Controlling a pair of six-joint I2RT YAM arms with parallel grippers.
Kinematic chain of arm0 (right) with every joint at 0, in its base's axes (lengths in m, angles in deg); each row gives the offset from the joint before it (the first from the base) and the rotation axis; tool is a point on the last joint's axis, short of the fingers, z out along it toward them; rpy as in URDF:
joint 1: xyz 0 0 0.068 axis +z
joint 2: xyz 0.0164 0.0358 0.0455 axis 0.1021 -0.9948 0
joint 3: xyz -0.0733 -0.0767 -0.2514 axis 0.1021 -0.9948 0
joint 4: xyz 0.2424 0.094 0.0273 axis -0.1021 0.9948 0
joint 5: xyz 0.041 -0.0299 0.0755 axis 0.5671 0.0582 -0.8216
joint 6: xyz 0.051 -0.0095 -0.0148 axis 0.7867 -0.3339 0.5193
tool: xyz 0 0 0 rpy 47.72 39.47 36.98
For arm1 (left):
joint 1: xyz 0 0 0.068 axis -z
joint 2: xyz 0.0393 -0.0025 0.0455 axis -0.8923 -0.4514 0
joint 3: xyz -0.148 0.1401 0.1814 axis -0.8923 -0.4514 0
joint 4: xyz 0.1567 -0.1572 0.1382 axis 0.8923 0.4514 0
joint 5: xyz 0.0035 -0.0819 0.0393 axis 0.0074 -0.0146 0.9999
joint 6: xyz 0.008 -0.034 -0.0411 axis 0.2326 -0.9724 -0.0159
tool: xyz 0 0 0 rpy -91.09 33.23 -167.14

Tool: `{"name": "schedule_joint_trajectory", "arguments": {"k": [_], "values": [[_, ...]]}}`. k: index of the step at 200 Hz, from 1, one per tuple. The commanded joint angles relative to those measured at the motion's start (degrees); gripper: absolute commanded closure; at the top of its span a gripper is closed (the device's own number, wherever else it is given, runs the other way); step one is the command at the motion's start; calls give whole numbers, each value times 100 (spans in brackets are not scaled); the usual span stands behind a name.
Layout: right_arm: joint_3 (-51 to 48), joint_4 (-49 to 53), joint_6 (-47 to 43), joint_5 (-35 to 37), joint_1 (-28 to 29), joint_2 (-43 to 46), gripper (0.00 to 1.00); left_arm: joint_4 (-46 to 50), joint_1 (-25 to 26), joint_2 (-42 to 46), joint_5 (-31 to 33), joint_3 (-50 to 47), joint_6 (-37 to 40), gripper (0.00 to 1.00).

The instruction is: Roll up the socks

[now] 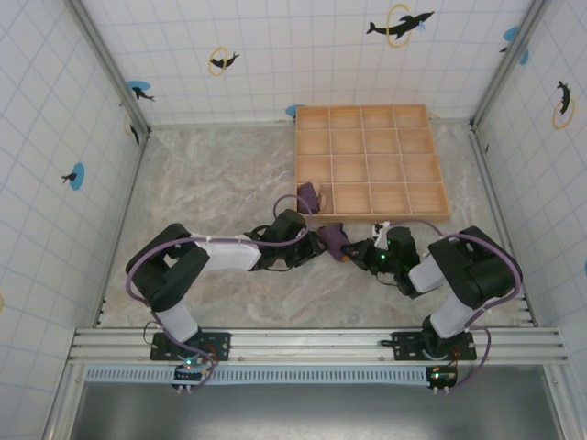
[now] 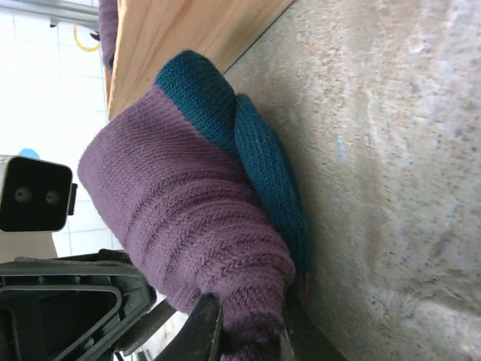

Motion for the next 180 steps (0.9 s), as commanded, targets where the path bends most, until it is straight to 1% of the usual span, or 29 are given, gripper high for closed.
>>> {"name": "schedule_joint_trajectory", "arguments": {"k": [1, 55, 78, 124, 153, 158, 180], "values": [[-30, 1477, 292, 144, -16, -168, 100, -465, 21, -171, 83, 183, 222, 44], [80, 1664, 309, 134, -18, -192, 100, -1037, 16, -595, 201, 271, 339, 45], [69, 1601, 347, 97, -25, -205, 100, -1482, 3, -778, 154, 245, 312, 43], [66, 1382, 460, -18, -38, -261, 100, -2033, -17, -1070, 301, 201, 304, 43], [55, 1242, 545, -103, -48, -300, 100, -2336, -67, -1377, 192, 191, 221, 44], [48, 1204, 563, -123, -51, -297, 100, -2369, -75, -1423, 179, 191, 211, 46], [39, 1162, 566, -163, -47, -276, 100, -2541, -107, -1584, -3, 218, 170, 68]]}}
